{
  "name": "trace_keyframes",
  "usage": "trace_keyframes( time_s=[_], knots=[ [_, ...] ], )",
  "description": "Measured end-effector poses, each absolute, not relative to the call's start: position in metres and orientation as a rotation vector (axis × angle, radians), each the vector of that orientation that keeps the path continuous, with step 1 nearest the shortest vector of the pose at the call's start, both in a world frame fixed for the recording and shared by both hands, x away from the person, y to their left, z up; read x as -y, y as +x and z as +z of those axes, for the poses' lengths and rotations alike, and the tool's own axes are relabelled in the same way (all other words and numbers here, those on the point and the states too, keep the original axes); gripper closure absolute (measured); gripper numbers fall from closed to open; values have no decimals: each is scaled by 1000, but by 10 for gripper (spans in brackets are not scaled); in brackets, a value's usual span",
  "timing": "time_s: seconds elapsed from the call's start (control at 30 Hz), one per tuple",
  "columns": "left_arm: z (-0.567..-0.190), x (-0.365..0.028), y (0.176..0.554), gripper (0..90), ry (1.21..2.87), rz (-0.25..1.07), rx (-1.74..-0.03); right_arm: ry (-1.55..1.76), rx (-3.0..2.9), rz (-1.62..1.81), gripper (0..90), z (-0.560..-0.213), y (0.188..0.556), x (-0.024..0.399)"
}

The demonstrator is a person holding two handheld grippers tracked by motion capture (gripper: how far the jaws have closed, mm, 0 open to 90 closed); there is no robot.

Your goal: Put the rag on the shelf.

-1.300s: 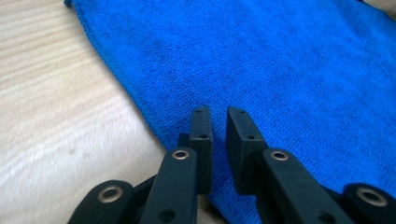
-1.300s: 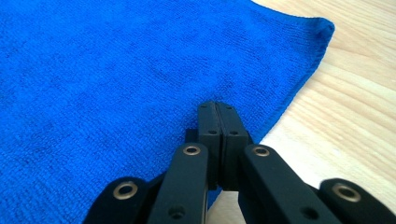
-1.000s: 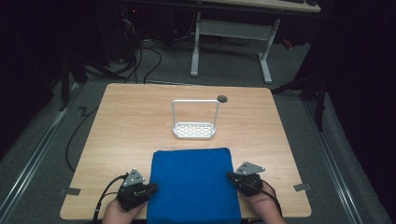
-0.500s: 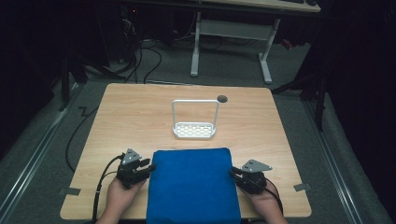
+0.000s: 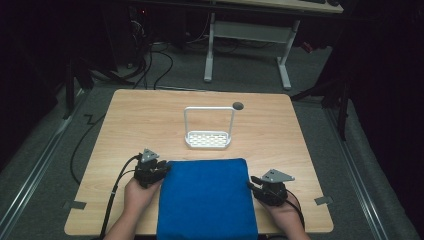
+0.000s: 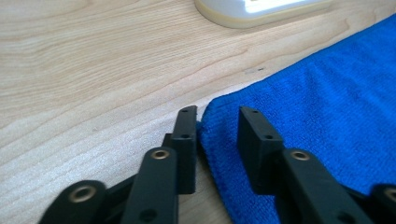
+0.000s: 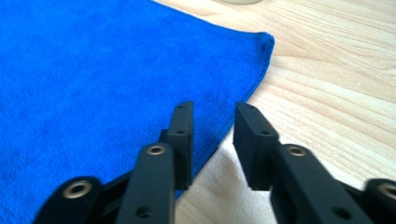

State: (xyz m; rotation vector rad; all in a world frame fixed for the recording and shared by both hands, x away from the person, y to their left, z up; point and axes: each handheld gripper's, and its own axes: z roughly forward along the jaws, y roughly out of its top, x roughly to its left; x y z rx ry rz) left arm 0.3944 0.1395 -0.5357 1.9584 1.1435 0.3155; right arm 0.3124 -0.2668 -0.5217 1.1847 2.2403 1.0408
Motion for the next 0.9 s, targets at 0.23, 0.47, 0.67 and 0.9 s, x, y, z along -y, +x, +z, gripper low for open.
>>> trace_keyframes(
  time_s=[0.23, 0.47, 0.67, 0.9],
  knots=[
    [-537, -140, 397, 861, 1953, 287, -1152, 1267, -2149, 1066, 578, -512, 344, 259],
    [-537, -140, 396, 864, 1963, 295, -1142, 1371, -2129, 1011, 568, -521, 380, 251],
    [-537, -140, 396, 862, 1963, 296, -1144, 1393, -2148, 927, 604, -528, 391, 244],
    [-537, -140, 396, 858, 1963, 297, -1143, 1344, -2168, 937, 785, -529, 387, 240]
  ],
)
